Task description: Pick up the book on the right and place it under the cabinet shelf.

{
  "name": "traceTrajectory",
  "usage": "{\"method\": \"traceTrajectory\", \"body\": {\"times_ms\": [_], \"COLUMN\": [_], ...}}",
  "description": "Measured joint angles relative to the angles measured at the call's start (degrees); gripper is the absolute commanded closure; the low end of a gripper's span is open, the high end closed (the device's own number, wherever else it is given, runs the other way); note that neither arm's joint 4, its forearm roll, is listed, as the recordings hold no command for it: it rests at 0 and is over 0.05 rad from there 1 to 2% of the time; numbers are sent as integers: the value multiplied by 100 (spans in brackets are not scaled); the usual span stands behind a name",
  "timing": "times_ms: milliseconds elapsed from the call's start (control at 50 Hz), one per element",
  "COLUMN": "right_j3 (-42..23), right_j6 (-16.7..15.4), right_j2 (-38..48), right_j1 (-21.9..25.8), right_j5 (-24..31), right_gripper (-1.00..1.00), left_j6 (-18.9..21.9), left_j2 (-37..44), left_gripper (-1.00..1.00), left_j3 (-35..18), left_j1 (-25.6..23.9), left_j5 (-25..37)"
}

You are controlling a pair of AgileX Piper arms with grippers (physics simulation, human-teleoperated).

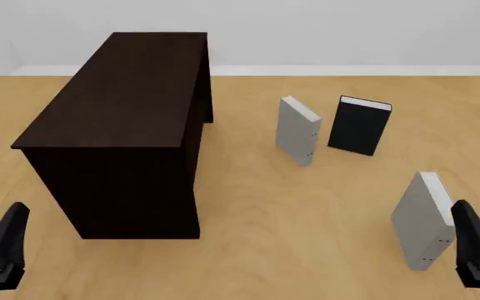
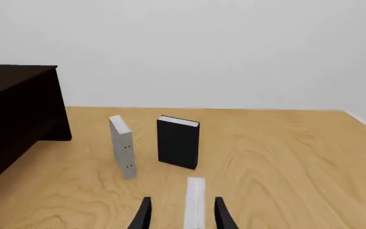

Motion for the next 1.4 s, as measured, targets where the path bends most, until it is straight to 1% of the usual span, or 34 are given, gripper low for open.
{"method": "traceTrajectory", "body": {"times_ms": [60,180,300,400,540,660,800,940,1080,1220,1400], "right_j3": [-98,-444,-850,-1234,-1843,-2389,-2739,-2939,-3009,-2912,-2701], "right_j6": [-24,168,445,623,868,961,1010,906,815,778,813], "right_j2": [20,133,357,661,1048,1357,1684,1965,2211,2474,2772], "right_j1": [-54,-22,-5,65,88,34,-42,-198,-300,-334,-340], "right_j5": [149,573,1044,1492,2273,2907,3358,3648,3762,3700,3494], "right_gripper": [-100,-100,-100,-100,-100,-100,-100,-100,-100,-100,-100], "left_j6": [0,0,0,0,-1,-2,-3,-3,-3,-5,-6], "left_j2": [10,27,36,42,44,43,47,50,37,37,47], "left_gripper": [-100,-100,-100,-100,-100,-100,-100,-100,-100,-100,-100], "left_j3": [-4,-9,-11,-13,-15,-17,-16,-16,-16,-16,-13], "left_j1": [2,5,7,8,9,11,11,12,12,13,15], "left_j5": [-4,-9,-10,-7,-1,1,-2,-3,2,6,-5]}}
